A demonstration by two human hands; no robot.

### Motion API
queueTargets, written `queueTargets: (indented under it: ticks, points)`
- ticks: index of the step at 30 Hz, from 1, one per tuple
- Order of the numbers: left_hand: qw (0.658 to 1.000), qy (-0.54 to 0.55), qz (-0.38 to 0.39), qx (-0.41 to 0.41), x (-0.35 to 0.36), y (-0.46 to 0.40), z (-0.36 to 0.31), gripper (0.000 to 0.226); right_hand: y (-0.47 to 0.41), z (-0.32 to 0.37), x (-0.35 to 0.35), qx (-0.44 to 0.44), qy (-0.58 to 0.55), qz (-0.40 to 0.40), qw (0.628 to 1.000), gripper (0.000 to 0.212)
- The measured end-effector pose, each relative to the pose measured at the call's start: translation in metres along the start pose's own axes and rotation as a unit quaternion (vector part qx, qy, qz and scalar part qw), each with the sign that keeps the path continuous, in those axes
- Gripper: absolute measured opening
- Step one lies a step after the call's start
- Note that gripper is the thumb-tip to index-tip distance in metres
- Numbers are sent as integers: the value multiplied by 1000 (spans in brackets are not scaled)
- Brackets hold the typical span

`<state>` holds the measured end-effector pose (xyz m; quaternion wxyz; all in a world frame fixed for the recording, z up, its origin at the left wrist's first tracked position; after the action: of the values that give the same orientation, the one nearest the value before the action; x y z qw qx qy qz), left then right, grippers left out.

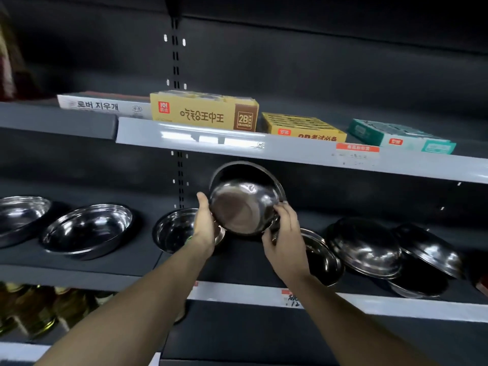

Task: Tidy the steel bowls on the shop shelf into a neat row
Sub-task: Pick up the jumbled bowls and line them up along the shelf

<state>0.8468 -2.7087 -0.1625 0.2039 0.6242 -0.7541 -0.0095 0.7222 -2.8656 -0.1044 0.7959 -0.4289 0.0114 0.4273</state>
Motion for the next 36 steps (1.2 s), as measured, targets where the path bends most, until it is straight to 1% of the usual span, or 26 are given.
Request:
queueTargets:
  ticks: [2, 5, 7, 9, 11, 13, 15, 16, 18, 21, 22, 23, 25, 27, 29, 30, 33, 36]
  points:
    - [999, 32, -15, -1, -12, -1, -1, 73, -1, 0, 2, 18, -18, -22, 999, 46]
    - [999, 5, -25, 29, -31, -9, -5, 70, 1, -16, 7, 138, -111, -68, 982, 37]
    - [998, -20, -27, 44, -39, -12, -7, 64, 4, -27, 10, 216, -163, -101, 957, 41]
    - [995, -67, -51, 51, -48, -14, -8, 49, 5, -35, 17, 277, -186, -92, 938, 46]
    - [991, -106, -53, 54, -52, -16, -9, 33, 7, -44, 30, 340, -227, -76, 910, 41]
    - [988, -136, -44, 59, -52, -17, -8, 23, 9, -52, 40, 399, -294, -89, 864, 33]
    - [981, -175, -42, 66, -53, -15, -9, 18, 11, -56, 47, 441, -347, -113, 820, 28]
    - [976, -202, -41, 70, -54, -14, -10, 18, 11, -58, 48, 451, -355, -123, 809, 27]
    - [959, -271, -33, 73, -54, -13, -14, 20, 10, -62, 47, 456, -350, -133, 808, 28]
    - [922, -375, -36, 87, -59, -11, -29, 21, 6, -64, 48, 442, -350, -138, 814, 33]
    - [906, -411, -43, 92, -64, -11, -35, 25, 5, -66, 49, 441, -353, -142, 813, 34]
    - [878, -464, -58, 99, -71, -10, -44, 30, 4, -67, 52, 442, -355, -144, 811, 34]
    - [798, -582, -102, 121, -89, -7, -64, 34, 2, -69, 60, 449, -351, -139, 810, 33]
    - [724, -666, -130, 125, -110, -4, -80, 36, 1, -67, 71, 455, -343, -123, 812, 35]
    - [668, -723, -140, 110, -130, -1, -87, 39, 2, -63, 84, 459, -345, -109, 811, 34]
    - [646, -742, -144, 103, -140, 1, -89, 39, 3, -60, 91, 461, -347, -102, 810, 34]
    - [613, -769, -158, 85, -169, 4, -92, 41, 5, -50, 114, 465, -356, -79, 807, 32]
    - [584, -793, -155, 74, -189, 6, -87, 44, 6, -41, 136, 469, -361, -56, 804, 35]
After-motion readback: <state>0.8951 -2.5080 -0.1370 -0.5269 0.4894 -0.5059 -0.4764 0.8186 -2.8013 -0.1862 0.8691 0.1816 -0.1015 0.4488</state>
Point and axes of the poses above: each hand's wrist, its own y-axis away from the middle knuckle, its own x-axis out of the palm, z = x × y, the point moved 9 cm from there along -y, towards the middle knuckle, and after that the axes turned 15 degrees about -y, right-handed, at the moved point
